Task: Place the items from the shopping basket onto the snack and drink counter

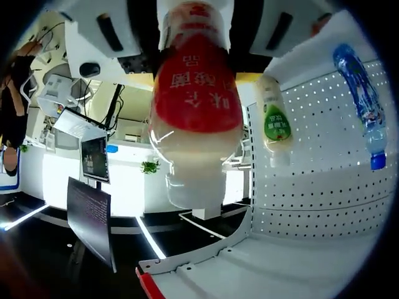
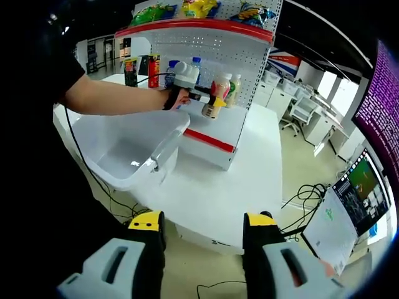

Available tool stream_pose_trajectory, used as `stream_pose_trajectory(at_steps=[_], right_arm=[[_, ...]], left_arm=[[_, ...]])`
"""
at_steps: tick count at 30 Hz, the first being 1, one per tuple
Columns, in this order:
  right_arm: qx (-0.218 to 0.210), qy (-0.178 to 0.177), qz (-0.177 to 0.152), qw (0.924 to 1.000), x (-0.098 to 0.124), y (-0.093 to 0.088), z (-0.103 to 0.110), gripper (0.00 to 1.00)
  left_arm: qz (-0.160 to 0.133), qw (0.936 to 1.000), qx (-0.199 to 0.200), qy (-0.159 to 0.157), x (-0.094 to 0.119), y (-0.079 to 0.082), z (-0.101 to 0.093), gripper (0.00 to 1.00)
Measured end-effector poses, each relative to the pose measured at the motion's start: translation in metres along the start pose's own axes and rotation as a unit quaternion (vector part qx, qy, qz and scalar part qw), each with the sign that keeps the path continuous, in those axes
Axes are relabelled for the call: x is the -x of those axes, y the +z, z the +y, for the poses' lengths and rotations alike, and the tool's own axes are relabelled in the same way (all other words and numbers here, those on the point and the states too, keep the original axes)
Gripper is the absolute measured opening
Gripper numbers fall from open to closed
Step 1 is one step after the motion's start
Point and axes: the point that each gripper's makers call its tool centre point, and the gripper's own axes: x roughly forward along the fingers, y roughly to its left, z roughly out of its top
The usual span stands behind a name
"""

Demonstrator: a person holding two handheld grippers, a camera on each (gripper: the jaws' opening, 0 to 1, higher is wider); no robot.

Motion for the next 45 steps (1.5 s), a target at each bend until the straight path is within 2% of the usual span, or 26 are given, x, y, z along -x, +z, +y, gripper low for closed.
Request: stream_pose_trajectory(at_steps=[3,5,8,11,14,18,24,30,39,45], right_arm=[[-0.008,0.002,-0.006,0.9999,0.0,0.004,-0.002,0.48],[-0.006,0.001,-0.006,1.0,0.0,0.004,-0.003,0.48],[-0.009,-0.008,-0.01,0.9999,-0.001,0.007,-0.007,0.46],[-0.014,-0.011,-0.013,0.9998,-0.001,0.008,-0.008,0.43],[-0.006,-0.008,-0.011,0.9999,0.0,0.01,-0.006,0.44],[-0.008,-0.007,-0.019,0.9998,0.001,0.015,-0.008,0.45],[-0.011,-0.009,-0.022,0.9997,0.003,0.016,-0.008,0.45],[-0.007,-0.004,-0.023,0.9997,0.002,0.016,-0.006,0.45],[-0.003,0.0,-0.022,0.9998,0.003,0.015,-0.004,0.45],[0.005,0.007,-0.024,0.9997,0.003,0.017,0.001,0.47]], left_arm=[[0.013,0.9995,0.015,-0.026,-0.007,-0.005,-0.003,0.43],[0.021,0.9993,-0.016,-0.027,-0.009,-0.008,-0.006,0.43],[0.026,0.9989,-0.014,-0.036,-0.011,-0.012,-0.01,0.43],[0.023,0.9983,-0.033,-0.043,-0.013,-0.011,-0.011,0.43],[0.024,0.9983,-0.021,-0.048,-0.017,-0.011,-0.01,0.43],[0.035,0.9977,-0.028,-0.051,-0.017,-0.016,-0.011,0.43],[0.036,0.9971,-0.043,-0.051,-0.017,-0.017,-0.014,0.43],[0.037,0.9976,-0.028,-0.051,-0.014,-0.019,-0.011,0.43],[0.045,0.9956,-0.057,-0.059,-0.008,-0.022,-0.016,0.44],[0.051,0.9962,-0.043,-0.056,-0.003,-0.025,-0.012,0.45]])
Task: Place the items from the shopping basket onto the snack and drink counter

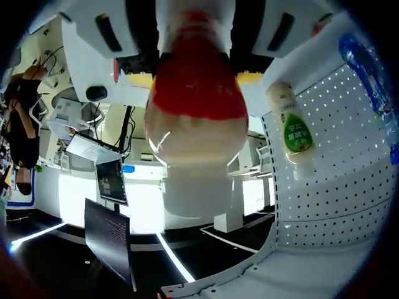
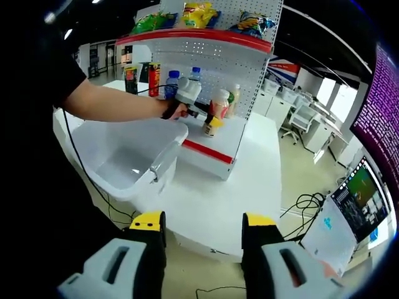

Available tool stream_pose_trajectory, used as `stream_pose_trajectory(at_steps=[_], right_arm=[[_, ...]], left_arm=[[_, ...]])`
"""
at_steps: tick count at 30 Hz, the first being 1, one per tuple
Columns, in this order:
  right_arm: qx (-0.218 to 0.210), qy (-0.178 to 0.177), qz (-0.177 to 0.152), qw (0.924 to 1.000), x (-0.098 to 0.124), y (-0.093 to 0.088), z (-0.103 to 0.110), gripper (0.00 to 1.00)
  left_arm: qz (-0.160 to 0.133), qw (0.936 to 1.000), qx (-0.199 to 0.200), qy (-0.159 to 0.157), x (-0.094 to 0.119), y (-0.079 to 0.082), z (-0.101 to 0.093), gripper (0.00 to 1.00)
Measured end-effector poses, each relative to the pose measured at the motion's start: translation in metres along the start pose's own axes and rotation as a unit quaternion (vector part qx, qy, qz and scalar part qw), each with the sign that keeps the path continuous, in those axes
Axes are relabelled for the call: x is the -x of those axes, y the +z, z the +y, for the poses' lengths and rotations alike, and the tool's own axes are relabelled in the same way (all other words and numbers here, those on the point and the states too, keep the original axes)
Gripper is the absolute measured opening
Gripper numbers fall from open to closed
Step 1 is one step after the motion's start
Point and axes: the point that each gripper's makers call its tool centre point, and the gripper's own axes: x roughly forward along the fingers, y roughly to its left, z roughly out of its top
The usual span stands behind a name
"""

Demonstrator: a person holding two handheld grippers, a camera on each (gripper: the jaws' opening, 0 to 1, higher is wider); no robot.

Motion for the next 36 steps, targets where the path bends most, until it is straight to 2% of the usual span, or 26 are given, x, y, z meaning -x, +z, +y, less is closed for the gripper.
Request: stream_pose_trajectory(at_steps=[5,15,21,26,31,36], right_arm=[[0.006,0.002,0.006,1.0,-0.002,-0.002,0.003,0.47],[0.005,0.011,-0.003,0.9999,-0.006,0.003,0.013,0.47],[0.001,0.006,-0.001,1.0,-0.004,0.0,0.012,0.47],[0.005,0.013,-0.006,0.9999,-0.007,0.003,0.019,0.47],[0.006,0.017,-0.006,0.9998,-0.008,0.003,0.022,0.47],[0.007,0.031,-0.017,0.9994,-0.013,0.01,0.029,0.47]], left_arm=[[0.004,0.9999,0.01,0.005,0.004,-0.003,0.001,0.46],[0.022,0.9997,0.0,0.009,0.009,-0.007,0.0,0.46],[0.025,0.9996,-0.005,0.012,0.014,-0.008,0.001,0.46],[0.035,0.9993,-0.004,0.016,0.019,-0.012,0.001,0.5],[0.029,0.9993,-0.001,0.022,0.029,-0.007,0.001,0.49],[0.053,0.9985,-0.011,0.002,0.039,-0.015,-0.005,0.49]])
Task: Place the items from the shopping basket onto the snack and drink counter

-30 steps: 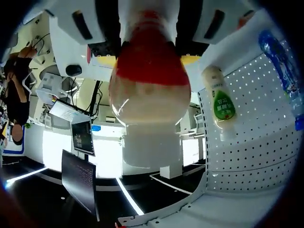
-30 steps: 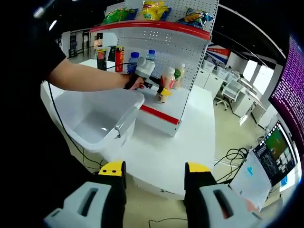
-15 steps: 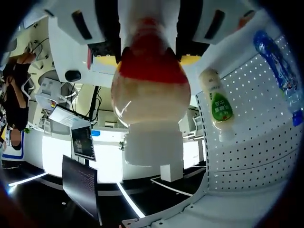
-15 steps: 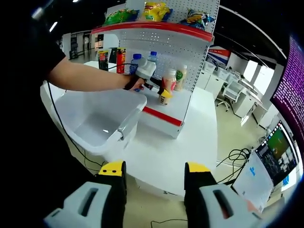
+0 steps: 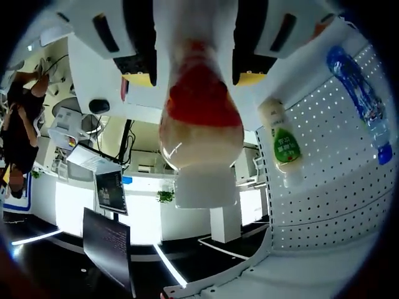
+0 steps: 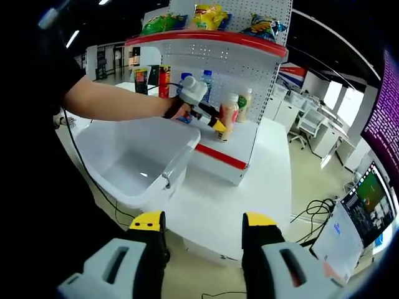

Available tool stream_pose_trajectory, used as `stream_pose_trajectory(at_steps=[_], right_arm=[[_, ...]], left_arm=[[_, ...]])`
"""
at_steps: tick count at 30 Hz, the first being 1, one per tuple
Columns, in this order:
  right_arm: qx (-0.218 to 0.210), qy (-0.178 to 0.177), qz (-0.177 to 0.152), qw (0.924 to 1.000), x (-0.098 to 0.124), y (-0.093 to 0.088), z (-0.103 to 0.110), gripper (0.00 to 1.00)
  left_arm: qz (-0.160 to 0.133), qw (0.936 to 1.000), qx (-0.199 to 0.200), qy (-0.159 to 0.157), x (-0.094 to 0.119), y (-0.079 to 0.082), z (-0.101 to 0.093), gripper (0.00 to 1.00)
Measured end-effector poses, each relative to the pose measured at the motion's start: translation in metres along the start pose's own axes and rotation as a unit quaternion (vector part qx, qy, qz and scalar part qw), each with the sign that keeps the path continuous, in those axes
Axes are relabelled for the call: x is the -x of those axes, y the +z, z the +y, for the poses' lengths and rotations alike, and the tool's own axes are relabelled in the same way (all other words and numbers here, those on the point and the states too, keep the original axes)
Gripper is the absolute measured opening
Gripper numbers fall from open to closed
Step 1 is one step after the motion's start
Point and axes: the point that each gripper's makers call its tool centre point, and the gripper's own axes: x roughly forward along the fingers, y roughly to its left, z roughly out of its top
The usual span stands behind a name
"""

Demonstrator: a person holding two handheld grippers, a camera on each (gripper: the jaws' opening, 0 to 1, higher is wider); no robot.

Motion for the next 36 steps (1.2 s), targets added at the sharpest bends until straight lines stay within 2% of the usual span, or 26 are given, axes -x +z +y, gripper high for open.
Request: stream_pose_trajectory(at_steps=[3,7,13,15,19,24,27,33,36], right_arm=[[0.002,0.004,-0.005,1.0,-0.003,0.003,0.002,0.47],[0.0,0.017,-0.014,0.9998,-0.007,0.007,0.008,0.51],[0.008,0.028,-0.019,0.9994,-0.014,0.012,0.015,0.51],[0.009,0.03,-0.022,0.9993,-0.016,0.014,0.016,0.51],[0.004,0.029,-0.021,0.9994,-0.023,0.014,0.015,0.5],[0.004,0.035,-0.025,0.9991,-0.027,0.018,0.02,0.5],[0.005,0.038,-0.028,0.9989,-0.031,0.021,0.024,0.5],[0.011,0.048,-0.027,0.9984,-0.04,0.024,0.03,0.5],[0.011,0.052,-0.029,0.9982,-0.044,0.027,0.032,0.49]], left_arm=[[0.005,1.0,-0.001,-0.002,0.007,-0.002,0.0,0.49],[0.016,0.9997,0.009,-0.018,0.014,-0.003,-0.011,0.5],[0.017,0.9996,0.013,-0.015,0.025,0.002,-0.017,0.5],[0.008,0.9995,0.026,-0.018,0.031,0.005,-0.021,0.5],[0.006,0.9996,0.023,-0.018,0.044,0.005,-0.026,0.5],[-0.006,0.9991,0.039,-0.019,0.067,0.008,-0.031,0.5],[-0.005,0.9993,0.033,-0.018,0.081,0.008,-0.035,0.5],[0.008,0.9997,-0.009,-0.023,0.106,0.003,-0.044,0.51],[-0.002,0.9995,-0.007,-0.03,0.119,0.007,-0.05,0.52]])
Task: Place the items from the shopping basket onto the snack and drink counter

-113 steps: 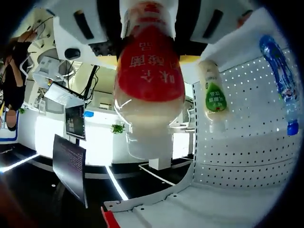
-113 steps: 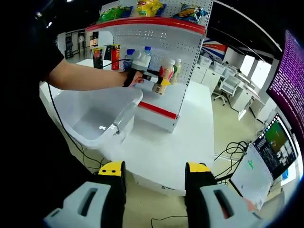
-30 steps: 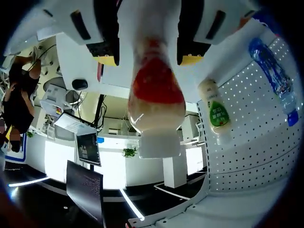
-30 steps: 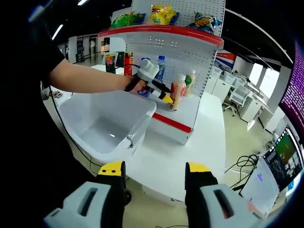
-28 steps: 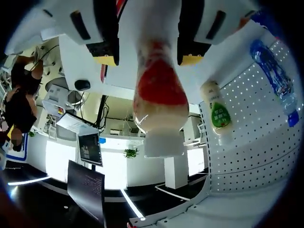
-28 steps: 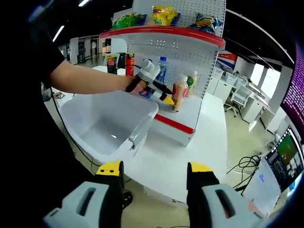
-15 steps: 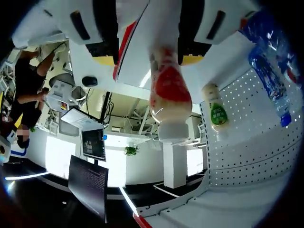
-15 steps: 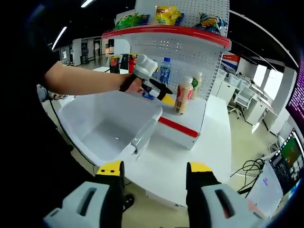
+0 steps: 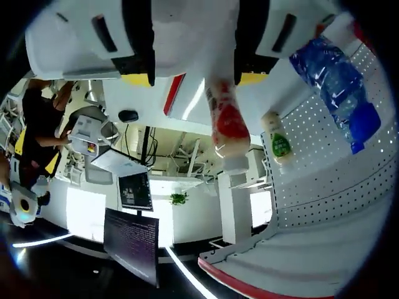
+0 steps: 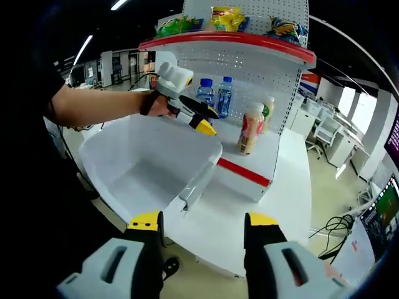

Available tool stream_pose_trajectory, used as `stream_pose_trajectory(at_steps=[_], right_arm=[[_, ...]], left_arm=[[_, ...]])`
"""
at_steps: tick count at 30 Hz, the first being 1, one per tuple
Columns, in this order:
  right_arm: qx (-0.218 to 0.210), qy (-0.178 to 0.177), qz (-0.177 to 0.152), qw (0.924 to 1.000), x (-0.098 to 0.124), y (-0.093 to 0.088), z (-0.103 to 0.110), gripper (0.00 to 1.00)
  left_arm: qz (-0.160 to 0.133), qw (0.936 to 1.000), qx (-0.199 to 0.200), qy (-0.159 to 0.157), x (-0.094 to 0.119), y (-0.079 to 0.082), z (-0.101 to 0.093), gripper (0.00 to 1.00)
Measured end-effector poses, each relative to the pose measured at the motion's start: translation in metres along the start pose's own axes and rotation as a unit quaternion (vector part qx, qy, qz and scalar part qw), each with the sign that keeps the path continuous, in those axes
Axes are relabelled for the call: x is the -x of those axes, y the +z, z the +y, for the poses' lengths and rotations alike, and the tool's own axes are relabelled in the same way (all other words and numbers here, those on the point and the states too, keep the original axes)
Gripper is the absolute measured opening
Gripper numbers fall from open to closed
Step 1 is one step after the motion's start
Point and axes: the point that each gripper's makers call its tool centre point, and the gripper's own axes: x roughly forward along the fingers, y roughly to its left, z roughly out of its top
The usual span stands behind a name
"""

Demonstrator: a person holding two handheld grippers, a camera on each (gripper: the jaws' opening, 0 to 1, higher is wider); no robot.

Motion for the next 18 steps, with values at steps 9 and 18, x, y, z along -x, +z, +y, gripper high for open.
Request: stream_pose_trajectory(at_steps=[9,18], right_arm=[[0.011,0.018,-0.009,0.9997,-0.018,0.018,0.007,0.49],[0.028,0.04,-0.012,0.9987,-0.032,0.029,0.014,0.49]], left_arm=[[-0.008,1.0,0.002,-0.001,0.046,0.0,-0.012,0.53],[-0.012,0.9992,0.009,0.038,0.1,-0.01,-0.011,0.53]])
